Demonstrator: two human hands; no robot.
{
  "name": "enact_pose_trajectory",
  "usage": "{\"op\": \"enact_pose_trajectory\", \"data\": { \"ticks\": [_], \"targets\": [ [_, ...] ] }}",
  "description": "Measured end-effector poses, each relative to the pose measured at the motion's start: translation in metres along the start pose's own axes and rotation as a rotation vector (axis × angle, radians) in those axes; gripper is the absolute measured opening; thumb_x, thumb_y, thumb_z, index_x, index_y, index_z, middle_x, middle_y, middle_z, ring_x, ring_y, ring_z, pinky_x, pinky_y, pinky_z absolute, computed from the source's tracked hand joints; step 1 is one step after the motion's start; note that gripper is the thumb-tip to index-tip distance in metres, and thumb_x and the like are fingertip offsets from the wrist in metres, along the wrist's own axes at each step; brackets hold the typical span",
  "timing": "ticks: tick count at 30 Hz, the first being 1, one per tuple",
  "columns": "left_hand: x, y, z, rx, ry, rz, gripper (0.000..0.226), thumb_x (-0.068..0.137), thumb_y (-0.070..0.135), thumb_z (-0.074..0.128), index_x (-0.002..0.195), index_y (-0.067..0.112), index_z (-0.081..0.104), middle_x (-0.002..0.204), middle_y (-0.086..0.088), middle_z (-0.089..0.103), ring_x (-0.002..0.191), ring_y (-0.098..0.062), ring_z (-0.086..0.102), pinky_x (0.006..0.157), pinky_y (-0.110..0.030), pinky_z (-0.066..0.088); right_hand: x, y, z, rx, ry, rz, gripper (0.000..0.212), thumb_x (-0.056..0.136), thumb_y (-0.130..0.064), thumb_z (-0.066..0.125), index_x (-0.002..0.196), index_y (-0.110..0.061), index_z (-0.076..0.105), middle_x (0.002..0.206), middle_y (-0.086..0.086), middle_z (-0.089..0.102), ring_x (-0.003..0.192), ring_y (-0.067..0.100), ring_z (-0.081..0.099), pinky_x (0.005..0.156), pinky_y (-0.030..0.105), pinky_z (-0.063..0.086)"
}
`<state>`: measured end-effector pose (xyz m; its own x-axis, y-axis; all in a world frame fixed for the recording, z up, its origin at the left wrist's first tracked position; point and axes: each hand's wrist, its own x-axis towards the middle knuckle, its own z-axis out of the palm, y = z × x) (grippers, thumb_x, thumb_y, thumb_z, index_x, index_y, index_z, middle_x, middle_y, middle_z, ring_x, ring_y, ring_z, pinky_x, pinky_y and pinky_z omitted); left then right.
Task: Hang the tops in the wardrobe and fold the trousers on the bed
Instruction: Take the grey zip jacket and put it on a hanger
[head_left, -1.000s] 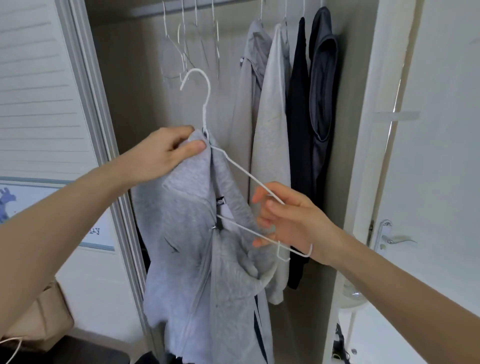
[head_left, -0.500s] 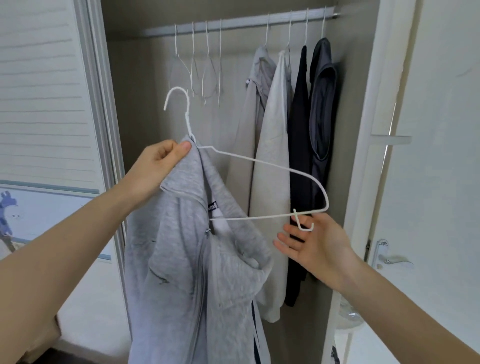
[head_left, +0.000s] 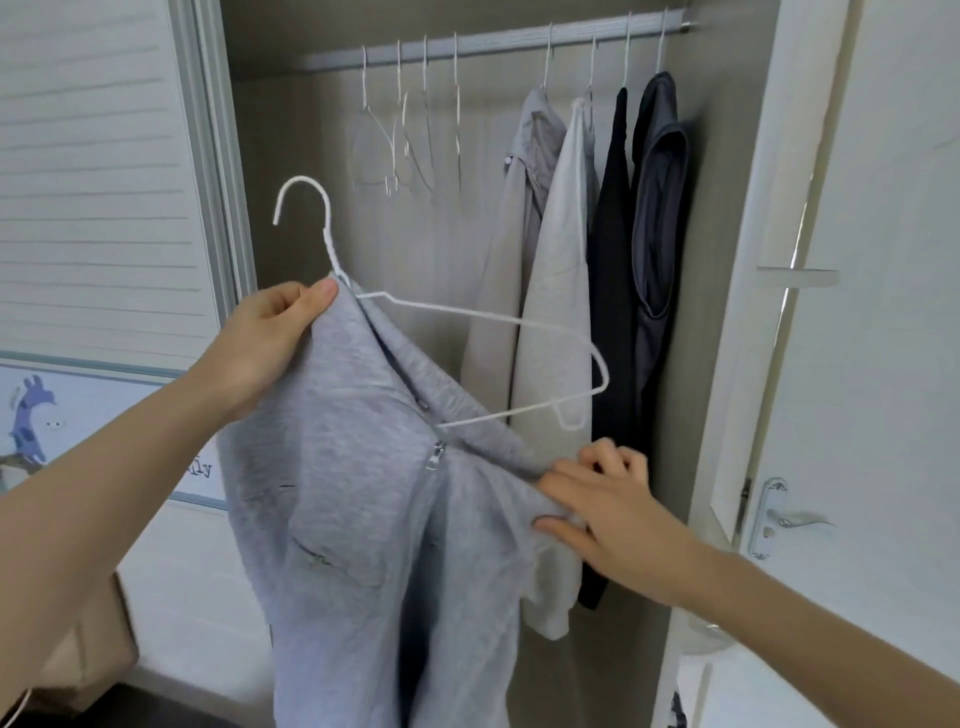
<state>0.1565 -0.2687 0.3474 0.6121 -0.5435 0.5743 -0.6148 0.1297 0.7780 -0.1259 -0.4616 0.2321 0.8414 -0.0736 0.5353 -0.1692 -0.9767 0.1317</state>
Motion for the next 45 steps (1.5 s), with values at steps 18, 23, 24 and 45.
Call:
{"op": "enact_pose_trajectory", "data": {
  "ticks": [18,23,24,45],
  "targets": [
    [-0.028,0.015,0.06,0.524,-0.198,0.446,0.046,0.096,0.038,0.055,0.064,0.007,0.043,0.057,-0.004,0.038,0.057,-0.018,0.033,0.058,-0.024,0.031,0.076,-0.002,-0.04,0.436,0.099,0.074,0.015,0.096,-0.038,0.036,0.096,-0.052,0.041,0.104,-0.007,0.049,0.096,0.003,0.047,0.083,0.023,0.04],
    [-0.024,0.013,0.053,0.481,-0.244,0.35,0.048,0.095,0.043,0.054,0.057,0.014,0.053,0.054,-0.008,0.045,0.052,-0.01,0.034,0.055,-0.021,0.032,0.076,0.003,-0.048,0.437,0.248,0.036,0.016,0.099,-0.015,0.045,0.106,-0.027,0.052,0.093,0.003,0.05,0.086,0.005,0.045,0.077,0.008,0.032],
    [-0.022,0.009,0.044,0.501,-0.235,0.313,0.051,0.094,0.046,0.054,0.055,0.013,0.052,0.053,-0.007,0.042,0.05,-0.01,0.033,0.054,-0.021,0.031,0.073,0.009,-0.053,0.396,0.289,0.032,0.016,0.098,-0.011,0.048,0.108,-0.02,0.056,0.095,0.004,0.05,0.086,0.005,0.045,0.079,0.007,0.032],
    [-0.035,-0.019,0.037,0.616,0.037,0.464,0.034,0.097,0.045,0.043,0.083,0.013,0.043,0.072,-0.001,0.05,0.07,-0.031,0.052,0.068,-0.044,0.043,0.017,0.007,-0.074,0.512,0.203,-0.145,0.042,0.081,-0.006,0.058,0.12,-0.022,0.064,0.129,-0.002,0.048,0.117,0.024,0.05,0.097,0.034,0.041]
  ]
}}
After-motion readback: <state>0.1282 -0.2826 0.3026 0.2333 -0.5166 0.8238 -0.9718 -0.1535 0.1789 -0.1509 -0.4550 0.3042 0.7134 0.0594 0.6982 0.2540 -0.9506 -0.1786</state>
